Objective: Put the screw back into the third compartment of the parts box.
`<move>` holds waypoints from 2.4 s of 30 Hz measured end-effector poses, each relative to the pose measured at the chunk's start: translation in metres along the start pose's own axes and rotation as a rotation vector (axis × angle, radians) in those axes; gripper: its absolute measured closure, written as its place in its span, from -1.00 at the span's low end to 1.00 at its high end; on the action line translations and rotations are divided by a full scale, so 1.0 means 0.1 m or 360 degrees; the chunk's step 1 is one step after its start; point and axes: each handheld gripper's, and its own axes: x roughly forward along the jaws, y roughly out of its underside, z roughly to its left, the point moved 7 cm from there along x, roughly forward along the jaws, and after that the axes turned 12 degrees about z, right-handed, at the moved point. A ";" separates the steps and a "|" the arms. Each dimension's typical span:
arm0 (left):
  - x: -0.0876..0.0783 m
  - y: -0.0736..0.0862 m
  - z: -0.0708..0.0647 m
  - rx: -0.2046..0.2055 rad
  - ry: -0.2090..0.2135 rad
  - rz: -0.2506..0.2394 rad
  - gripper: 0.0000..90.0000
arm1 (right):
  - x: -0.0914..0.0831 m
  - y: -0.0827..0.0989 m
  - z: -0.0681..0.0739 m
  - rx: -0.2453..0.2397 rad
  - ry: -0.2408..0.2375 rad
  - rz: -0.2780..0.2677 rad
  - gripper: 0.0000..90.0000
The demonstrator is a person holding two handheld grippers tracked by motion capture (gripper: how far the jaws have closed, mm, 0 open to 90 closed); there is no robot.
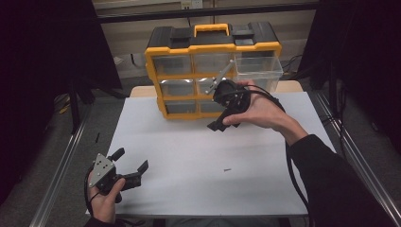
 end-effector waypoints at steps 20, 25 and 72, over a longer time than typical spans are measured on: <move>-0.01 0.00 0.00 0.0003 -0.0004 -0.0002 -0.94 | 0.67 0.47 0.13 0.0006 -0.0135 0.0227 -0.64; 0.00 0.00 0.00 -0.0004 0.0000 -0.0002 -0.94 | 0.88 0.59 0.17 -0.0041 -0.0174 0.0342 -0.60; 0.00 0.00 -0.01 -0.0005 0.0010 0.0000 -0.94 | 1.57 0.96 0.42 -0.0306 -0.0357 0.0809 0.64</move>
